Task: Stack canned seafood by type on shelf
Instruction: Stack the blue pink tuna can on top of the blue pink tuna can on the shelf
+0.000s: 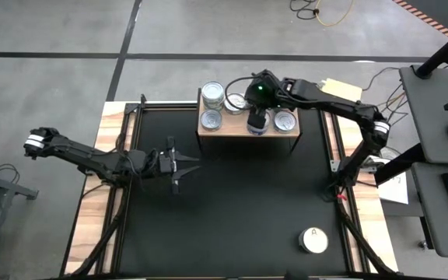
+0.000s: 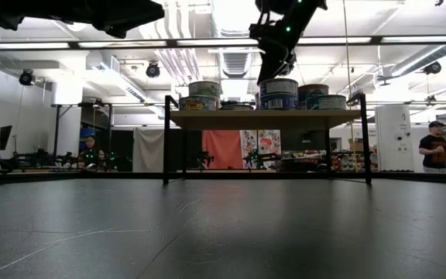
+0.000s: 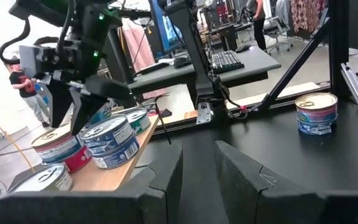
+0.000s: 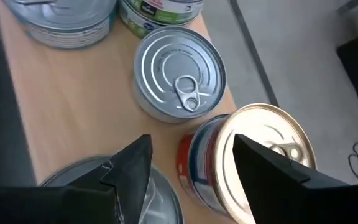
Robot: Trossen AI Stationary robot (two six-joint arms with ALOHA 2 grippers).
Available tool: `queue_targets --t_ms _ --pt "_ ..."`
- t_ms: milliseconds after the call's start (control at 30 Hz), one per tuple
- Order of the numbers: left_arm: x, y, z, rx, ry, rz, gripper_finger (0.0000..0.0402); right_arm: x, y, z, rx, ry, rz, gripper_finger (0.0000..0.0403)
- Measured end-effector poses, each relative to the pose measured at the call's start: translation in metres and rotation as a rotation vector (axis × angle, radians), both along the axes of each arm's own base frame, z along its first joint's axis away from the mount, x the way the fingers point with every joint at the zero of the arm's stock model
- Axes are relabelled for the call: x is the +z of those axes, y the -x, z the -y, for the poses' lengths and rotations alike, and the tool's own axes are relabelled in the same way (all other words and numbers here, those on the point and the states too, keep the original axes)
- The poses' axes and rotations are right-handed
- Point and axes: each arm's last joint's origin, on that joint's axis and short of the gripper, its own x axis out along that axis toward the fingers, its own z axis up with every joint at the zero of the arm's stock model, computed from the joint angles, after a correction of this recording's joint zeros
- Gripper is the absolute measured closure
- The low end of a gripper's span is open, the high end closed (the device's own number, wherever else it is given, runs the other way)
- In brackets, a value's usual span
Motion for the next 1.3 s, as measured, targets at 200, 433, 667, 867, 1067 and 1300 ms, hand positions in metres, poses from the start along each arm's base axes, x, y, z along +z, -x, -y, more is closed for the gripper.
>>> queue_targets --t_ms 200,433,667,867,1067,1300 --pt "0.004 0.009 -0.002 0.001 -0.004 -0.015 0.0325 -0.005 -0.002 0.01 -0.035 0.013 -0.006 0.0201" --pt "0.007 0.016 -0.004 0.001 -0.012 -0.02 0.0325 -0.009 -0.002 0.017 -0.054 0.014 -0.002 0.022" --pt "0.005 0.016 -0.004 0.0 -0.026 -0.039 0.0325 -0.019 -0.007 0.021 -0.067 0.025 -0.048 0.024" --pt "0.005 0.016 -0.004 0.0 -0.027 -0.045 0.0325 -0.025 -0.012 0.024 -0.076 0.051 -0.075 0.0264" --pt "0.005 0.016 -0.004 0.0 -0.028 -0.046 0.0325 -0.026 -0.011 0.024 -0.082 0.049 -0.083 0.0312" --pt "0.005 0.016 -0.004 0.0 -0.028 -0.046 0.0325 -0.024 -0.011 0.023 -0.087 0.058 -0.085 0.0388"
